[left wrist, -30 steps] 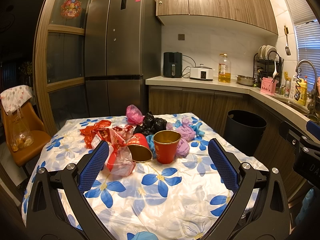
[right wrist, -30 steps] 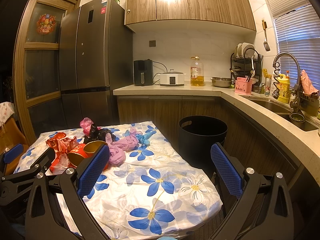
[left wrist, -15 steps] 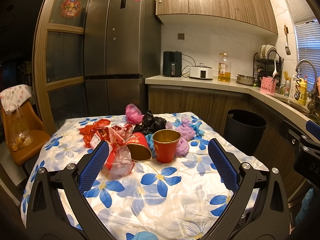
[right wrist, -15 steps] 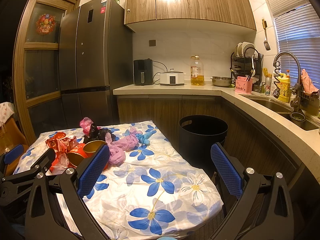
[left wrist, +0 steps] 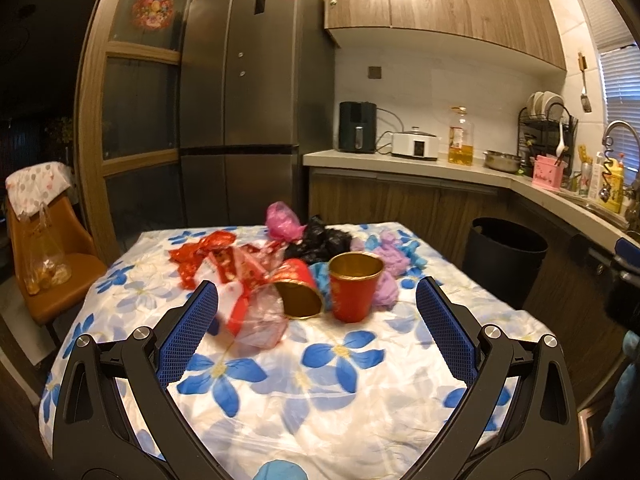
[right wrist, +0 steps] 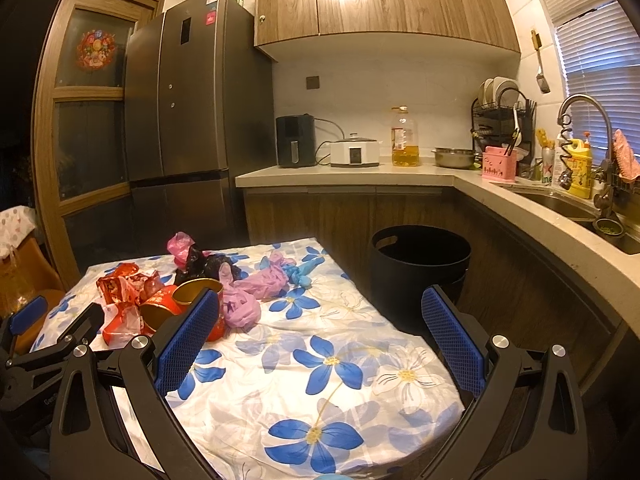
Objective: Collect trash
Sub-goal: 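Grasp the red-and-white wrapper with the left tool while the right tool approaches the pink glove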
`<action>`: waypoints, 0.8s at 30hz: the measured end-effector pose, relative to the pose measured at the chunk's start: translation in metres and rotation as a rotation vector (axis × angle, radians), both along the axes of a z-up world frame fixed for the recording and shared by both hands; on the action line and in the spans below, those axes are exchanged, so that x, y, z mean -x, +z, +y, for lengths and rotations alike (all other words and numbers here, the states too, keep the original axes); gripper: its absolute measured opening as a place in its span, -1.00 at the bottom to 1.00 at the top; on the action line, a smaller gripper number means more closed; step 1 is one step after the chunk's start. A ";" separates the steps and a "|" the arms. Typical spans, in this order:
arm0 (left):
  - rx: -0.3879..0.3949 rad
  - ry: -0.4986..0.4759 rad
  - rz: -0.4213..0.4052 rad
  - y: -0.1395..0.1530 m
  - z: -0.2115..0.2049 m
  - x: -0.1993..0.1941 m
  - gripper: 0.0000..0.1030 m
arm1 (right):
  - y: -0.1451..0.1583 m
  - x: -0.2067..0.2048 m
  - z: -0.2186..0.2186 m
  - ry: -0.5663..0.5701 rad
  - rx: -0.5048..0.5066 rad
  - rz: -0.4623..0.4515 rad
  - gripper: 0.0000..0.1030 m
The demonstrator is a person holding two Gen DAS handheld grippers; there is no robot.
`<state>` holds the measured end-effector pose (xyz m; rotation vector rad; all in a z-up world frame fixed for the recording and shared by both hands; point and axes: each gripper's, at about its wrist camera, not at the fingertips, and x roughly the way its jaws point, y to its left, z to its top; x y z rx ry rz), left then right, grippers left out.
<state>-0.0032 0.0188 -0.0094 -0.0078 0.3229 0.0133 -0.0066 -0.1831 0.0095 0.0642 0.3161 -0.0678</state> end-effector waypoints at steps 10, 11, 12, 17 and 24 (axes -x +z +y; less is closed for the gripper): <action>0.055 0.136 0.067 -0.043 0.056 -0.035 0.83 | -0.029 -0.036 0.019 0.103 -0.011 0.038 0.91; 0.061 0.149 0.078 -0.047 0.061 -0.041 0.79 | -0.030 -0.039 0.021 0.110 -0.014 0.039 0.91; 0.070 0.158 0.086 -0.051 0.066 -0.046 0.77 | -0.032 -0.041 0.022 0.117 -0.018 0.040 0.91; 0.081 0.173 0.089 -0.060 0.081 -0.073 0.55 | -0.044 -0.063 0.032 0.166 -0.027 0.040 0.91; 0.120 0.174 0.167 -0.077 0.092 -0.115 0.08 | -0.055 -0.086 0.046 0.225 -0.034 0.020 0.90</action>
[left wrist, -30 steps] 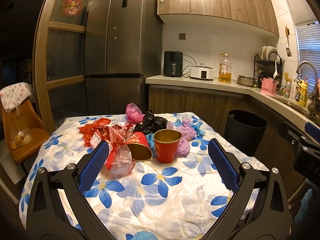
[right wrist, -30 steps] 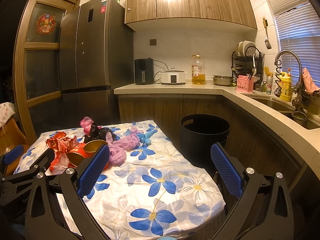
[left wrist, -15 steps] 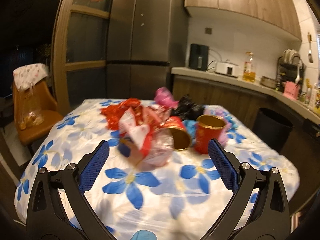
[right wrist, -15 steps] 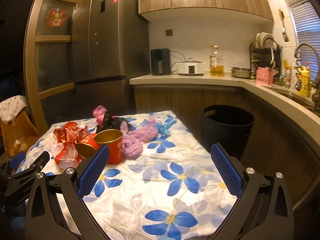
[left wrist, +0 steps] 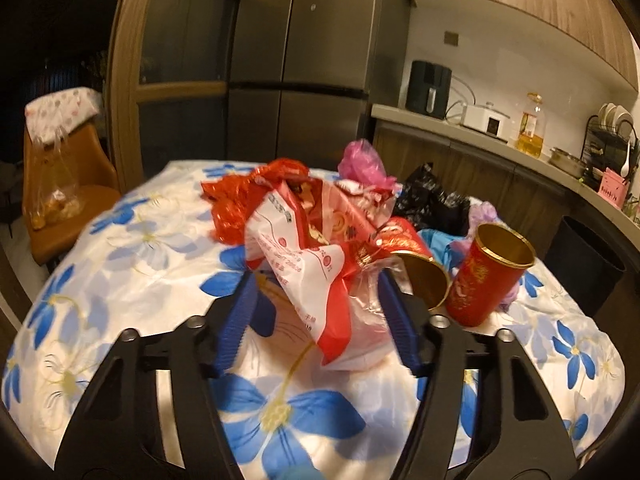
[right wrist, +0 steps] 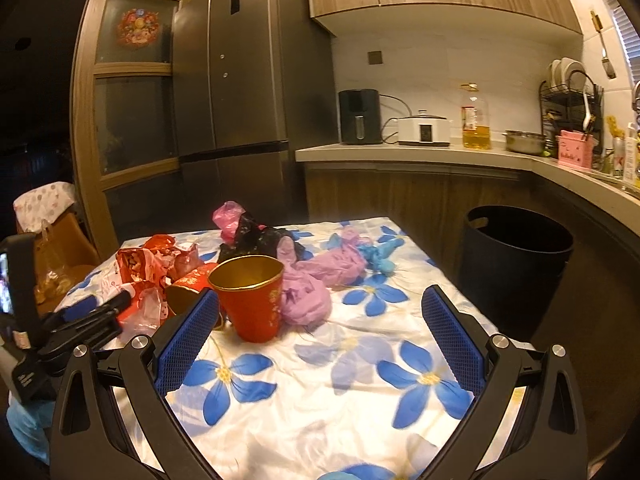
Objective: Collect trash
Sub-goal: 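Grasp the red-and-white wrapper with the left tool while the right tool approaches the pink glove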
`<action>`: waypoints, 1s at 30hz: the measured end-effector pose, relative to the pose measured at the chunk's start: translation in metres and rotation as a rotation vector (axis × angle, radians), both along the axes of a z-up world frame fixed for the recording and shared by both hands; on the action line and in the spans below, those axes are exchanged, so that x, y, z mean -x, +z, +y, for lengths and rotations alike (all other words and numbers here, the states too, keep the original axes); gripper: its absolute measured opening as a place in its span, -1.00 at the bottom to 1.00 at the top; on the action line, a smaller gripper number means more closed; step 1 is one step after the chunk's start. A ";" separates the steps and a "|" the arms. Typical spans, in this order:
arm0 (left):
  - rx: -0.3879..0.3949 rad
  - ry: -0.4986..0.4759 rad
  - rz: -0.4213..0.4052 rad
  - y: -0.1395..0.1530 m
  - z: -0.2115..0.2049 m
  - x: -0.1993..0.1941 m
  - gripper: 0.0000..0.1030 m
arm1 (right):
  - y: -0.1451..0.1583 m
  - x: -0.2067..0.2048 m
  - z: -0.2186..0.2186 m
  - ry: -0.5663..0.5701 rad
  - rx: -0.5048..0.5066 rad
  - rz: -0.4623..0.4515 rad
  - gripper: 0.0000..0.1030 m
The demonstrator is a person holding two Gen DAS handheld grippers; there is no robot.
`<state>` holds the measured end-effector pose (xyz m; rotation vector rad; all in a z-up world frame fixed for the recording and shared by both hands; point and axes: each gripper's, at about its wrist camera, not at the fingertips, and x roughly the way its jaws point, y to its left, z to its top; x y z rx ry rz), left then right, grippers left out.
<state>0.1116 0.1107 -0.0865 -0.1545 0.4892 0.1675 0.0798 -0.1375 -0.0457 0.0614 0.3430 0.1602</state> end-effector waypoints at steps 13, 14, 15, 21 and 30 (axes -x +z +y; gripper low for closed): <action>0.089 -0.080 0.037 -0.012 0.003 -0.003 -0.96 | -0.021 -0.042 0.034 0.111 -0.032 0.048 0.76; 0.090 -0.082 0.030 -0.011 0.002 0.000 -0.97 | -0.023 -0.044 0.036 0.113 -0.030 0.047 0.75; 0.092 -0.080 0.025 -0.010 0.002 0.003 -0.97 | -0.024 -0.046 0.038 0.116 -0.030 0.047 0.73; 0.128 -0.054 -0.012 -0.002 0.007 0.021 -0.99 | -0.036 -0.063 0.046 0.141 -0.076 0.094 0.65; 0.142 -0.060 -0.026 0.002 0.009 0.024 -0.99 | -0.046 -0.087 0.063 0.124 -0.064 0.110 0.83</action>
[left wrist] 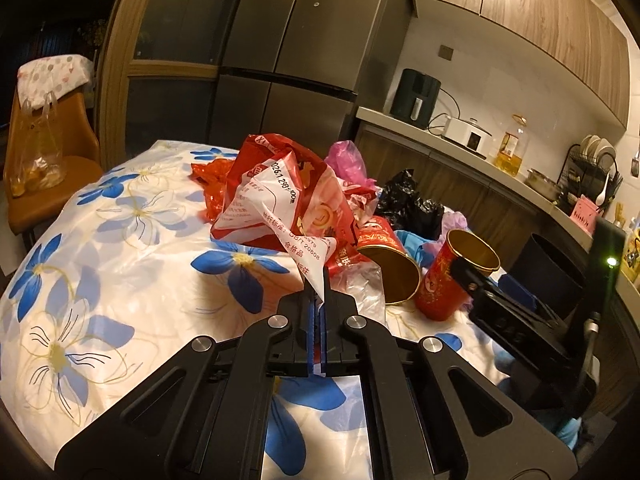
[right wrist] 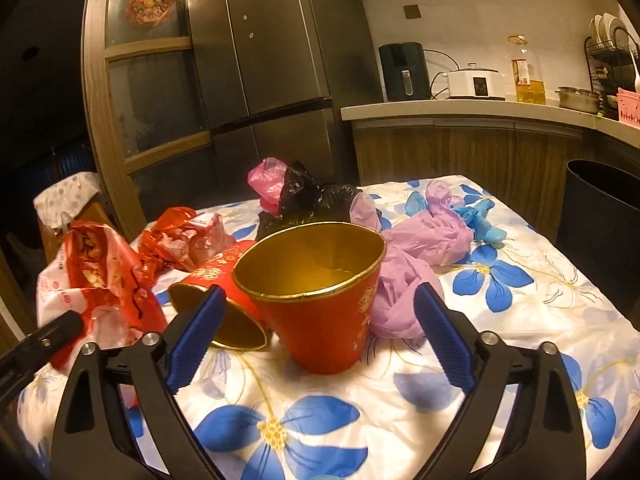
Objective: Collect trash
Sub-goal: 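Grasp the red-and-white wrapper with the left tool while the right tool approaches the pink glove, then close the right tool on the pink glove and lift it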
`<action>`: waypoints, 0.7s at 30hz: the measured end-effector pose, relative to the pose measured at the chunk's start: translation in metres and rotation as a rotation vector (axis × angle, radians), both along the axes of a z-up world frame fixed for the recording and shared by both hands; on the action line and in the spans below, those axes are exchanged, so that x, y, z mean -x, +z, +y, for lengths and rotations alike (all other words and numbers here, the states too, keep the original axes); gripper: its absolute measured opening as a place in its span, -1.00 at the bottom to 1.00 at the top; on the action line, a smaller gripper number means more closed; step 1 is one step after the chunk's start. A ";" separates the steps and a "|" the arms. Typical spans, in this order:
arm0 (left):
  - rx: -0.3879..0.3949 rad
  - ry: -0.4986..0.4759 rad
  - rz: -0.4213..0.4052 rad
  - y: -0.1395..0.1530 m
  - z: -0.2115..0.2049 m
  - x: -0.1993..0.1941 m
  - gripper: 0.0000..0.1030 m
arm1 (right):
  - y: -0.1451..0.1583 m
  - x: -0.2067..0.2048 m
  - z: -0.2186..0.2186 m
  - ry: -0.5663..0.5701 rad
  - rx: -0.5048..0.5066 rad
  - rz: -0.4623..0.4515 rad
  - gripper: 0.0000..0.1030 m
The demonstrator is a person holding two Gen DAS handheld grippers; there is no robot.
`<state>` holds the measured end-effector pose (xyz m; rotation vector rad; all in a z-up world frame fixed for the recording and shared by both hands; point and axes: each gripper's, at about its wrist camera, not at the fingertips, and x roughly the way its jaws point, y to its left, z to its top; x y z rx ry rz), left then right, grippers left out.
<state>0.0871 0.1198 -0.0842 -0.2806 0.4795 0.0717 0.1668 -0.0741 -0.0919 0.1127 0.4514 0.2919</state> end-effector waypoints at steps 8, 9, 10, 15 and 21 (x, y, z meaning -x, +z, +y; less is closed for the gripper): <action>0.004 0.006 -0.017 0.006 0.004 -0.002 -0.99 | -0.001 -0.014 0.001 0.004 -0.008 0.022 0.84; 0.002 0.007 -0.021 0.008 0.004 -0.003 -0.99 | 0.000 -0.014 0.000 0.008 -0.006 0.024 0.84; -0.001 0.007 -0.024 0.010 0.004 -0.003 -0.99 | 0.001 -0.011 -0.002 0.014 0.000 0.022 0.84; 0.003 0.007 -0.032 0.013 0.004 -0.007 -0.99 | 0.005 0.015 -0.028 0.066 -0.021 -0.004 0.84; 0.011 0.003 -0.037 0.013 0.000 -0.011 -0.99 | 0.013 0.022 -0.070 -0.028 -0.015 -0.062 0.84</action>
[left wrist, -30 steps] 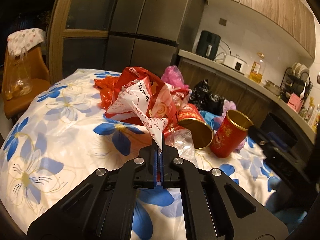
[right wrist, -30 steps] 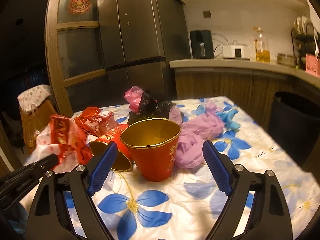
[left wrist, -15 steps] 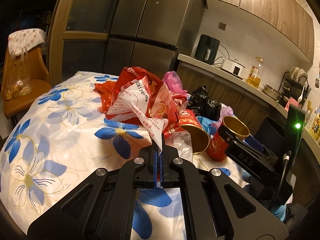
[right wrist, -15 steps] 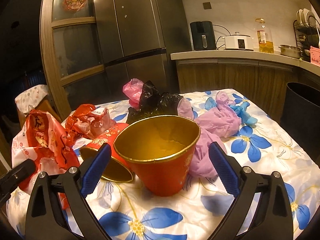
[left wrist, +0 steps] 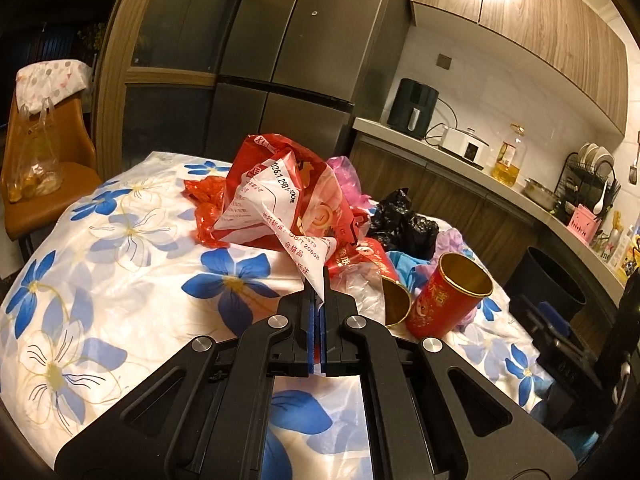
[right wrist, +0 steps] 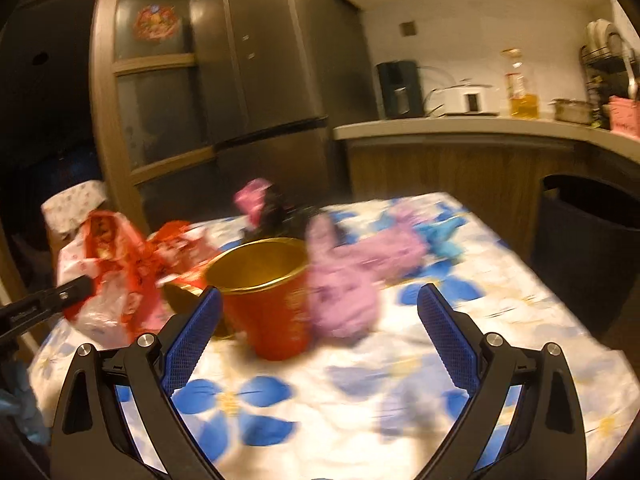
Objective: Collect trash
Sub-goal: 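Close the right tool on the pink glove and lift it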
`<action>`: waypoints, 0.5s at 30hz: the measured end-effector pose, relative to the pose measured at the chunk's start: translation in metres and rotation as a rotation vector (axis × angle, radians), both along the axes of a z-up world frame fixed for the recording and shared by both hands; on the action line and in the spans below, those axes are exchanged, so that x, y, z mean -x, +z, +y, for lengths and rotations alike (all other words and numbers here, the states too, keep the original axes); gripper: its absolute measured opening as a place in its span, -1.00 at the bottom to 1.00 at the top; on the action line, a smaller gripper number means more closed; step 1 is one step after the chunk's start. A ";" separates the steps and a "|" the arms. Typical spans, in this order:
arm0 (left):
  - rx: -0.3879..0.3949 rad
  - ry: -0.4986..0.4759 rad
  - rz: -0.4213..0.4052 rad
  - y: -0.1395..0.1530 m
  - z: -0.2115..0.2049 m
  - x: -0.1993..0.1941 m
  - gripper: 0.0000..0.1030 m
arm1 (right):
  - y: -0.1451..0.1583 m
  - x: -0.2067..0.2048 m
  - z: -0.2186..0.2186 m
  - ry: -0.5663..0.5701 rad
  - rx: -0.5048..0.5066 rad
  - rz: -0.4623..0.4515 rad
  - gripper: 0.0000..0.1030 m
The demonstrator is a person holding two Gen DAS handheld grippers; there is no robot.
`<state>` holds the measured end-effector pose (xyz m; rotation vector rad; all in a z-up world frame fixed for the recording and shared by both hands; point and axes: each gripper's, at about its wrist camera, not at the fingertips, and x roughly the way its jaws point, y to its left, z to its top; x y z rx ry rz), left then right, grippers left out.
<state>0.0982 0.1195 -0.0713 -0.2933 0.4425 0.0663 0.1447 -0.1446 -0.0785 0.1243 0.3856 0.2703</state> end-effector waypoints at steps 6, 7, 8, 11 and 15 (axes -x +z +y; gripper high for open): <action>-0.015 0.015 -0.004 0.004 -0.004 0.002 -0.99 | -0.018 -0.040 -0.012 -0.057 -0.015 0.094 0.60; -0.015 0.021 -0.005 0.005 -0.004 0.002 -0.99 | -0.024 -0.050 -0.008 -0.048 0.003 0.124 0.45; -0.016 0.028 -0.009 0.007 -0.004 0.004 -0.99 | -0.030 -0.060 -0.003 -0.026 0.012 0.161 0.36; -0.028 0.048 -0.017 0.012 -0.004 0.008 -0.99 | -0.043 -0.080 0.004 0.027 -0.003 0.262 0.15; -0.037 0.069 -0.023 0.019 -0.003 0.011 -0.99 | -0.051 -0.088 0.009 0.067 -0.010 0.316 -0.54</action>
